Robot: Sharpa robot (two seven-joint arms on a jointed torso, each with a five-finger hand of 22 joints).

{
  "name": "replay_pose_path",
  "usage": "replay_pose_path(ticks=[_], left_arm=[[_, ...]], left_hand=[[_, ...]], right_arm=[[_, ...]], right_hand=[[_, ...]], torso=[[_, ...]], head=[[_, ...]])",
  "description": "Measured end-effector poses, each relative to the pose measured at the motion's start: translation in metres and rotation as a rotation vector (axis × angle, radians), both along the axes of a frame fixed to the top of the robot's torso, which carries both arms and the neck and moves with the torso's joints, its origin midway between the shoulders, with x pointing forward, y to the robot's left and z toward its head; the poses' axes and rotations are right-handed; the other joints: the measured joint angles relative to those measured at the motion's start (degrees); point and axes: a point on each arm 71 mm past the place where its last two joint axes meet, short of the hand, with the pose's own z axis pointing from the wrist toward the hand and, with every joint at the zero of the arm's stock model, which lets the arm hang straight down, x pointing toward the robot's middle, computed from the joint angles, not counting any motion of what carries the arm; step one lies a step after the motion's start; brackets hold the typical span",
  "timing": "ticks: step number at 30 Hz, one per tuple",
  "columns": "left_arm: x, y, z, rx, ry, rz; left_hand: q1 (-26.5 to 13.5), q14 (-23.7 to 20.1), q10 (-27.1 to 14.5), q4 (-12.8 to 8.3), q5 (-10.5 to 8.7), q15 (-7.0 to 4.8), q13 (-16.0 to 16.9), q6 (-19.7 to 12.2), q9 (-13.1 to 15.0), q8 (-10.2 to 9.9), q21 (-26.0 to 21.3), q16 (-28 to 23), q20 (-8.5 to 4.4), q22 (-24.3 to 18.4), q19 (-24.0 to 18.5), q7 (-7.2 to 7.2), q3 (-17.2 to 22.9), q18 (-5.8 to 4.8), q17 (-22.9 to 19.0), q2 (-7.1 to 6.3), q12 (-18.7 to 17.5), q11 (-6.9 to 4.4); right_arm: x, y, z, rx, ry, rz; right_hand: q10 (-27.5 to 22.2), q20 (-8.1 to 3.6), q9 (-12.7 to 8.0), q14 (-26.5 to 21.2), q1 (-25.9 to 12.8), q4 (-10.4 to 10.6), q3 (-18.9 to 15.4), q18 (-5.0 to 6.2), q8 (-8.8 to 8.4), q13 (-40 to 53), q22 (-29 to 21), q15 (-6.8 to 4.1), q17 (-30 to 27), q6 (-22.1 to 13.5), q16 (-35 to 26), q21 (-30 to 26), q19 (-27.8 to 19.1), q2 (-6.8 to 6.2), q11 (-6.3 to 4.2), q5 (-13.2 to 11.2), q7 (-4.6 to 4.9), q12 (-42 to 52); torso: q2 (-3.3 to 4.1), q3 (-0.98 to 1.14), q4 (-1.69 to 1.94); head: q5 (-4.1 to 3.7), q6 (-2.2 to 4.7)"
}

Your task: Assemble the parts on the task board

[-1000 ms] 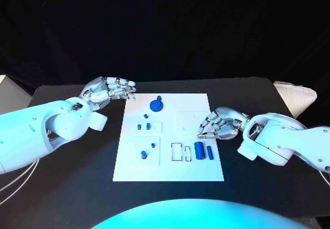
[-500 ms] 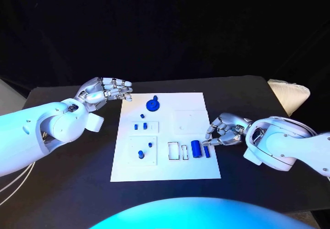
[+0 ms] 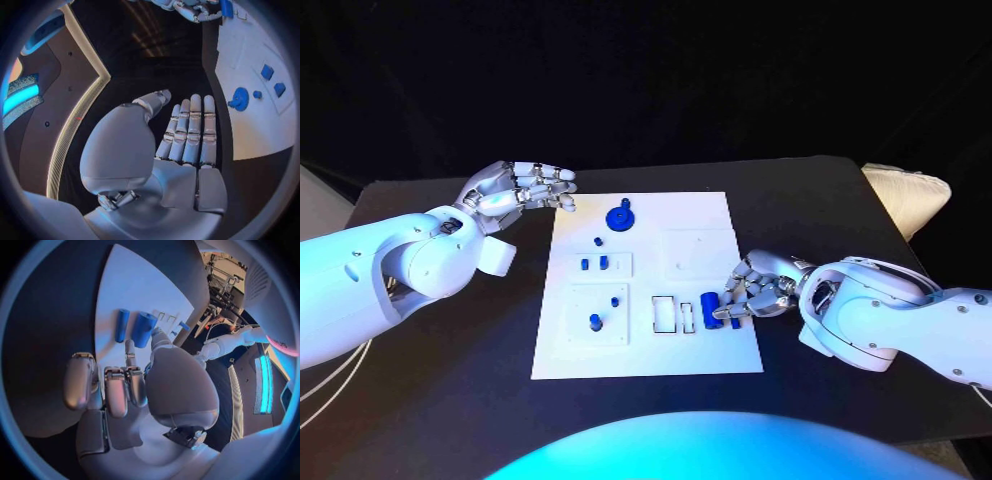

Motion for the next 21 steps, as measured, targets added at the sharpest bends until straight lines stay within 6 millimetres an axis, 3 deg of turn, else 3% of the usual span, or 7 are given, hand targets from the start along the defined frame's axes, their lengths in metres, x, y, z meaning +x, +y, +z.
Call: replay_pose_path(ticks=[3, 5, 21], left_arm=[[0.0, 0.0, 0.0, 0.0, 0.0, 0.001], [0.0, 0.001, 0.0, 0.0, 0.0, 0.001], [-0.001, 0.002, 0.0, 0.001, 0.001, 0.003]], left_hand=[[0.0, 0.0, 0.0, 0.0, 0.0, 0.0, 0.0, 0.0, 0.0, 0.0, 0.0, 0.0, 0.0, -0.05, 0.0, 0.0, 0.0, 0.0, 0.0, 0.0, 0.0, 0.0], [0.0, 0.0, 0.0, 0.0, 0.0, 0.0, 0.02, 0.0, 0.0, 0.0, 0.0, 0.0, 0.21, -0.05, 0.21, 0.0, 0.0, -0.01, 0.05, 0.0, 0.0, 0.0], [0.0, 0.0, 0.0, 0.0, 0.0, 0.0, 0.04, 0.0, 0.01, 0.0, 0.0, 0.0, 0.21, -0.05, 0.21, 0.0, 0.0, -0.01, 0.05, 0.0, 0.0, 0.0]], right_arm=[[-0.001, 0.003, -0.003, -0.006, 0.0, 0.006], [-0.001, 0.006, -0.004, -0.009, -0.003, 0.011], [0.003, 0.025, -0.012, -0.029, -0.028, 0.041]], right_hand=[[0.0, 0.0, 0.0, 0.0, -0.29, 0.0, 0.0, 0.0, 0.0, 0.0, 0.0, 0.0, 0.0, 0.0, 0.0, 0.39, 0.0, -0.17, 0.0, 0.0, 0.0, 0.24], [0.0, 0.0, 0.0, 0.0, -0.54, 0.0, -0.47, -0.84, 0.0, 0.0, 0.0, 0.0, 0.0, 0.0, 0.2, 0.39, 0.0, 0.08, 0.0, 0.0, 0.0, 0.24], [0.0, 0.0, 0.13, 0.0, -3.68, 0.09, -2.14, -0.88, 0.44, -0.01, -0.01, 0.0, -0.01, 0.0, 0.2, 1.05, 0.0, 0.81, 0.0, 0.43, 0.01, 0.24]], torso=[[0.01, 0.03, 0.01], [0.01, 0.03, 0.0], [-0.01, -0.06, 0.05]], head=[[0.04, -0.07], [0.11, -0.08], [0.19, -0.1]])
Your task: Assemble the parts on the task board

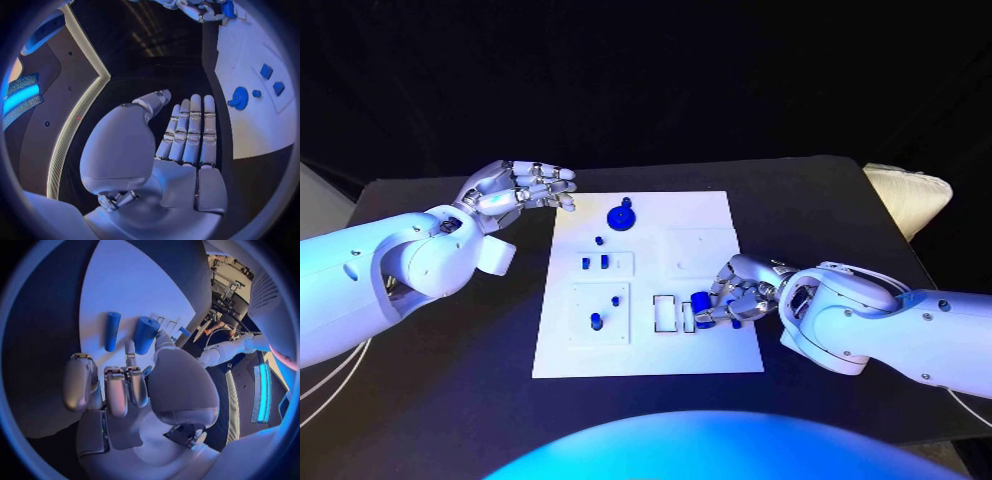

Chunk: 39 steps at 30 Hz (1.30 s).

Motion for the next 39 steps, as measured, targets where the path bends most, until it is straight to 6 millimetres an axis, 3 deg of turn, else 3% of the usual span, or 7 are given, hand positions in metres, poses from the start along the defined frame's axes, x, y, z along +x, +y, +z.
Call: replay_pose_path(ticks=[13, 16, 18, 22, 30, 34, 39], left_arm=[[-0.0004, 0.0007, 0.0001, -0.001, 0.001, 0.001], [-0.0004, 0.0007, 0.0001, -0.001, 0.001, 0.001], [-0.0004, 0.0007, 0.0001, -0.001, 0.002, 0.001], [-0.0004, 0.0007, 0.0001, -0.001, 0.002, 0.001], [-0.0002, 0.0004, -0.0001, -0.001, 0.002, 0.001], [0.0002, 0.0003, -0.0002, -0.001, 0.003, 0.001], [0.0006, 0.0005, -0.0004, -0.001, 0.003, 0.002]], left_hand=[[0.0, 0.0, 0.0, 0.0, 0.0, 0.0, 0.0, 0.0, 0.0, 0.0, -0.26, 0.0, 0.0, -0.1, 0.0, 0.0, 0.0, 0.0, 0.09, 0.0, 0.0, 0.0], [0.0, 0.0, 0.0, 0.0, 0.0, 0.0, -0.01, 0.0, 0.01, 0.0, -0.26, 0.0, 0.0, -0.1, 0.0, 0.0, 0.0, 0.0, 0.08, 0.0, 0.0, 0.0], [0.0, 0.0, 0.0, 0.0, 0.0, 0.0, -0.01, 0.0, 0.01, 0.0, -0.26, 0.0, 0.0, -0.1, 0.0, 0.0, 0.0, 0.0, 0.08, 0.0, 0.0, 0.0], [0.0, 0.0, 0.0, 0.0, 0.0, 0.0, -0.01, 0.0, 0.01, 0.0, -0.26, -0.22, 0.0, -0.1, 0.0, 0.0, 0.0, 0.0, 0.14, 0.0, 0.0, 0.0], [0.0, 0.0, 0.0, 0.0, 0.0, 0.0, -0.01, 0.0, 0.01, 0.0, -0.26, -0.22, 0.0, -0.17, 0.0, 0.0, 0.0, 0.0, 0.14, 0.0, 0.0, 0.0], [0.0, 0.0, 0.0, 0.0, 0.0, 0.0, -0.01, 0.0, 0.01, 0.0, -0.26, -0.22, 0.0, -0.17, -0.01, 0.0, 0.0, 0.0, 0.14, 0.0, 0.0, 0.0], [0.0, 0.0, 0.0, 0.0, 0.0, 0.0, -0.02, 0.0, 0.01, 0.0, -0.26, -0.22, 0.0, -0.17, -0.01, 0.0, 0.0, 0.0, 0.14, 0.0, 0.0, 0.0]], right_arm=[[0.0044, 0.0074, -0.0047, -0.011, -0.012, 0.011], [0.0045, 0.0087, -0.0047, -0.011, -0.014, 0.013], [0.0047, 0.009, -0.0042, -0.009, -0.017, 0.013], [0.0047, 0.0091, -0.0026, -0.001, -0.025, 0.009], [0.0012, 0.0048, -0.0015, 0.045, -0.031, -0.034], [-0.0008, 0.0033, -0.0008, 0.091, -0.014, -0.066], [-0.0026, 0.0033, -0.0014, 0.156, 0.036, -0.11]], right_hand=[[0.0, 0.0, 0.5, 0.0, 0.06, -0.15, -0.47, 0.0, 0.62, -0.01, 0.04, 0.0, -0.01, 0.22, 0.22, 0.16, 0.0, -0.5, 0.0, 0.25, 0.17, 0.28], [0.0, 0.0, 0.5, 0.0, 1.67, -0.18, -0.45, 0.0, 0.61, -0.01, 0.04, 0.0, -0.01, 0.15, 0.22, 0.49, 0.0, -0.72, 0.0, 1.87, 0.21, 0.44], [0.0, 0.0, 0.5, 0.0, 3.62, -0.3, 0.55, 0.0, 0.21, -0.01, 0.04, 0.0, -0.01, -0.15, 0.22, 0.49, 0.0, -0.9, 0.01, 3.91, 0.31, 0.44], [-0.1, 0.0, -0.51, -0.01, 7.06, 0.02, 3.88, 0.0, -0.3, 0.01, 0.04, 0.01, -0.01, -0.61, 0.22, 0.94, 0.0, -1.13, 0.13, 4.1, -0.01, 1.07], [-0.01, 0.0, -1.07, 0.22, 11.53, 1.56, 6.85, 0.0, -0.37, 0.03, 0.03, -0.21, -0.01, 0.03, 0.22, 1.33, 0.0, -1.67, 0.1, 5.17, -0.05, 1.1], [0.16, 0.0, -1.05, 0.23, 11.78, -0.13, 9.3, 0.0, -0.51, 0.03, 0.02, -0.22, -0.01, 0.25, 0.22, 1.33, 0.0, -1.49, -0.07, 5.26, 0.17, 1.1], [0.16, 0.0, -1.1, 0.23, 11.66, -0.32, 10.0, 0.01, -0.5, 0.02, 0.02, -0.22, -0.01, 0.33, 0.22, 1.33, 0.0, -1.43, -0.07, 5.56, 0.24, 1.09]], torso=[[-0.11, -0.03, -0.04], [-0.12, -0.04, -0.04], [-0.11, -0.04, -0.04], [-0.1, -0.03, -0.05], [-0.07, 0.02, -0.11], [-0.07, 0.01, -0.12], [-0.07, -0.01, -0.12]], head=[[0.46, -0.01], [0.46, -0.01], [0.46, -0.01], [0.46, -0.01], [0.46, -0.01], [0.36, -0.01], [0.3, -0.01]])
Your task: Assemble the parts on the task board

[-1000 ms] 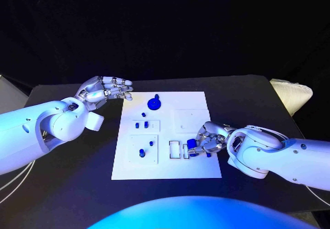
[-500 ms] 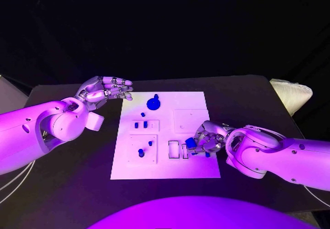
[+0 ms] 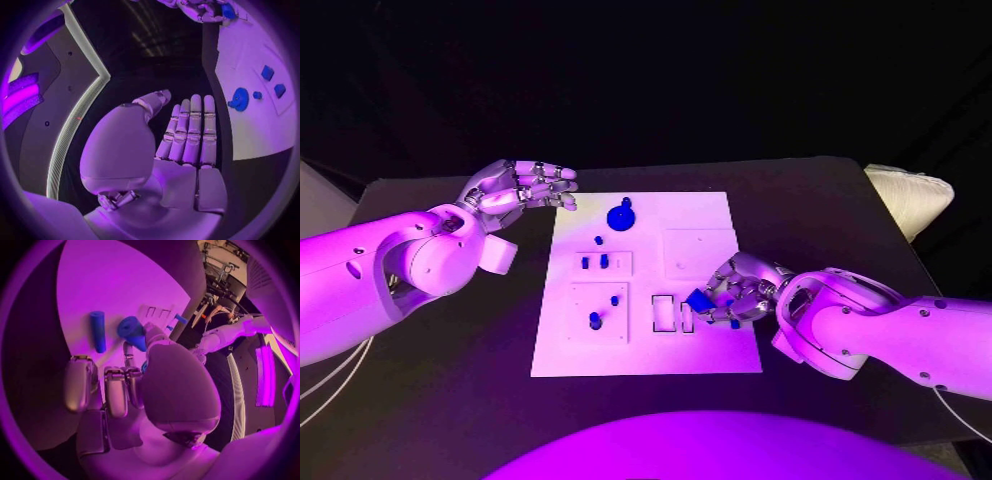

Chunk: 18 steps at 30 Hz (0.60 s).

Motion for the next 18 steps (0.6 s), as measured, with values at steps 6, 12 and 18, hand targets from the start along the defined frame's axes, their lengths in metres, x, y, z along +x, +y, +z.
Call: replay_pose_path(ticks=[6, 12, 18], left_arm=[[0.001, 0.0, 0.0, 0.001, 0.0, 0.001], [0.001, -0.001, -0.001, 0.0, 0.001, 0.0], [0.001, -0.002, -0.001, -0.001, 0.001, -0.001]], left_hand=[[0.0, 0.0, 0.0, 0.0, 0.0, 0.0, 0.0, 0.0, 0.0, 0.0, 0.0, 0.0, 0.0, 0.0, 0.0, 0.0, 0.0, 0.0, 0.0, 0.0, 0.0, 0.0], [0.0, 0.0, 0.0, 0.0, 0.0, 0.0, 0.0, 0.0, -0.05, 0.0, 0.0, 0.0, 0.0, 0.0, 0.0, 0.0, 0.0, 0.0, -0.01, 0.0, 0.0, 0.0], [0.0, 0.0, 0.0, 0.0, 0.0, 0.0, -0.01, 0.0, -0.05, 0.0, 0.0, 0.0, 0.0, 0.0, 0.0, 0.0, 0.0, 0.0, -0.01, 0.0, 0.0, 0.0]], right_arm=[[0.001, 0.002, 0.004, 0.08, 0.045, -0.045], [0.003, 0.003, 0.009, 0.141, 0.057, -0.082], [0.003, 0.007, 0.014, 0.188, 0.057, -0.104]], right_hand=[[0.0, 0.0, -0.13, 0.0, -1.66, -0.04, 0.53, 0.0, 0.01, -0.01, -0.01, 0.0, 0.0, 0.0, 0.0, 0.06, 0.0, 0.13, 0.0, 0.0, 0.0, 0.0], [0.0, 0.0, -0.33, 0.0, -1.66, -0.32, 1.27, 0.0, 0.01, -0.01, -0.01, 0.0, -0.01, 0.0, 0.23, 0.71, 0.0, 0.13, 0.0, 0.0, 0.0, 0.0], [-0.01, 0.0, -0.32, -0.22, -1.73, -0.3, 1.74, 0.0, 0.01, -0.01, -0.01, -0.2, -0.01, 0.01, 0.22, 1.15, 0.0, 0.06, 0.01, -0.02, 0.01, 0.0]], torso=[[-0.03, -0.03, 0.01], [-0.04, -0.04, 0.03], [-0.03, -0.03, 0.04]], head=[[0.17, 0.0], [0.25, 0.0], [0.34, 0.0]])
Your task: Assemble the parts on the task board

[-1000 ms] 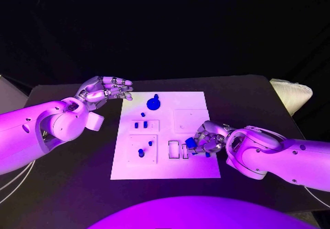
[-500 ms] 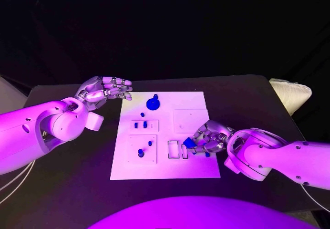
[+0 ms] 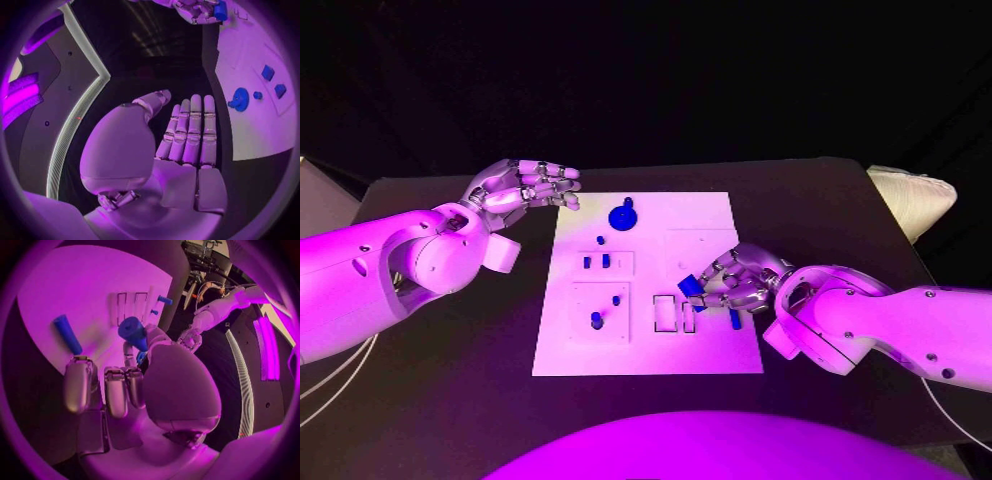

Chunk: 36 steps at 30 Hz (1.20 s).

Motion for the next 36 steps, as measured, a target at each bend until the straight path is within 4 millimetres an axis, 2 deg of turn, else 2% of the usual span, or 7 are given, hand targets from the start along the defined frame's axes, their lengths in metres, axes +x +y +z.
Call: replay_pose_path(ticks=[2, 4, 13, 16, 24, 26, 36], left_arm=[[0.0, 0.0, 0.0, 0.0, 0.0, 0.0], [0.0, 0.0, 0.0, 0.0, 0.0, 0.0], [0.0, 0.0, 0.0, -0.001, 0.001, -0.001], [0.0, 0.0, 0.0, -0.001, 0.001, -0.001], [-0.001, 0.001, 0.0, -0.001, 0.001, 0.001], [-0.001, 0.001, 0.0, -0.001, 0.001, 0.002], [-0.001, 0.002, 0.0, -0.001, 0.001, 0.003]], left_hand=[[0.0, 0.0, 0.0, 0.0, 0.0, 0.0, 0.0, 0.0, 0.0, 0.0, 0.0, 0.0, 0.0, 0.0, 0.0, 0.0, 0.0, 0.0, 0.0, 0.0, 0.0, 0.0], [0.0, 0.0, 0.0, 0.0, 0.0, 0.0, 0.0, 0.0, 0.0, 0.0, 0.0, 0.0, 0.0, 0.0, 0.0, 0.0, 0.0, 0.0, 0.0, 0.0, 0.0, 0.0], [0.0, 0.0, 0.0, 0.0, 0.0, 0.0, 0.0, 0.0, 0.01, 0.0, 0.0, 0.0, 0.0, 0.0, 0.0, 0.0, 0.0, 0.0, 0.05, 0.0, 0.0, 0.0], [0.0, 0.0, 0.0, 0.0, 0.0, 0.0, 0.0, 0.0, 0.01, 0.0, 0.0, 0.0, 0.0, 0.0, 0.0, 0.0, 0.0, -0.01, 0.04, 0.0, 0.0, 0.0], [0.0, 0.0, 0.0, 0.0, 0.0, 0.0, 0.0, 0.0, 0.01, 0.0, 0.0, 0.0, 0.0, 0.0, 0.0, 0.0, 0.0, 0.0, 0.04, 0.0, 0.0, 0.0], [0.0, 0.0, 0.0, 0.0, 0.0, 0.0, 0.0, 0.0, 0.01, 0.0, 0.0, 0.0, 0.0, 0.0, 0.0, 0.0, 0.0, 0.0, 0.04, 0.0, 0.0, 0.0], [0.0, 0.0, 0.0, 0.0, 0.0, 0.0, -0.01, 0.0, 0.02, 0.0, 0.01, 0.0, 0.0, 0.01, 0.0, 0.0, 0.0, 0.0, 0.03, 0.0, 0.0, 0.0]], right_arm=[[0.001, 0.002, 0.001, 0.008, 0.003, 0.001], [0.001, 0.005, 0.001, 0.014, 0.012, 0.008], [0.002, 0.02, -0.005, -0.005, 0.083, 0.071], [0.002, 0.024, -0.007, -0.02, 0.104, 0.092], [0.003, 0.029, -0.011, -0.063, 0.124, 0.111], [0.003, 0.03, -0.011, -0.072, 0.122, 0.112], [0.006, 0.03, -0.012, -0.101, 0.1, 0.108]], right_hand=[[0.0, 0.0, 0.0, 0.0, -0.18, 0.15, 0.17, 0.0, 0.0, 0.0, 0.0, 0.0, 0.0, 0.12, 0.0, 0.0, 0.0, -0.12, 0.0, -0.13, 0.12, 0.0], [0.0, 0.0, 0.0, 0.0, -2.39, 0.22, 0.25, 0.0, 0.21, 0.0, 0.0, 0.0, 0.0, 0.45, 0.0, 0.0, 0.0, -0.16, 0.0, -1.05, 0.39, 0.0], [0.0, -0.13, 0.01, 0.0, -5.5, 0.45, 0.12, 0.0, 0.31, -0.01, -0.01, 0.01, 0.0, 1.14, 0.0, 0.67, 0.13, 0.09, 0.01, -1.58, 0.12, 0.47], [0.01, -0.22, 0.0, 0.0, -6.26, 0.38, -0.28, 0.0, 0.32, -0.01, -0.01, 0.01, 0.0, 1.7, 0.0, 0.66, 0.22, 0.1, 0.01, -1.58, -0.4, 0.75], [0.04, -0.21, -0.17, 0.01, -8.52, 0.46, -0.83, 0.0, 0.84, -0.01, -0.01, -0.4, 0.0, 2.67, 0.22, 1.01, 0.21, 0.61, -0.36, -1.58, -0.72, 1.34], [0.05, -0.21, -0.19, 0.01, -9.04, 0.45, -0.83, 0.0, 0.95, -0.01, -0.01, -0.4, -0.01, 3.11, 0.22, 1.12, 0.21, 0.6, -0.75, -1.59, -1.01, 1.34], [0.04, -0.23, -0.05, 0.21, -9.98, 0.45, -1.16, 0.0, 1.19, -0.02, 0.03, -0.61, -0.01, 3.99, 0.22, 1.78, 0.23, 0.93, -0.76, -1.81, -1.68, 1.57]], torso=[[0.02, 0.02, 0.0], [0.04, 0.02, 0.0], [0.07, -0.04, 0.02], [0.08, -0.06, 0.02], [0.08, 0.03, 0.05], [0.07, 0.03, 0.04], [0.1, 0.02, 0.03]], head=[[0.02, 0.0], [0.08, 0.0], [0.13, 0.0], [0.15, 0.0], [0.29, 0.0], [0.32, 0.0], [0.35, 0.0]])
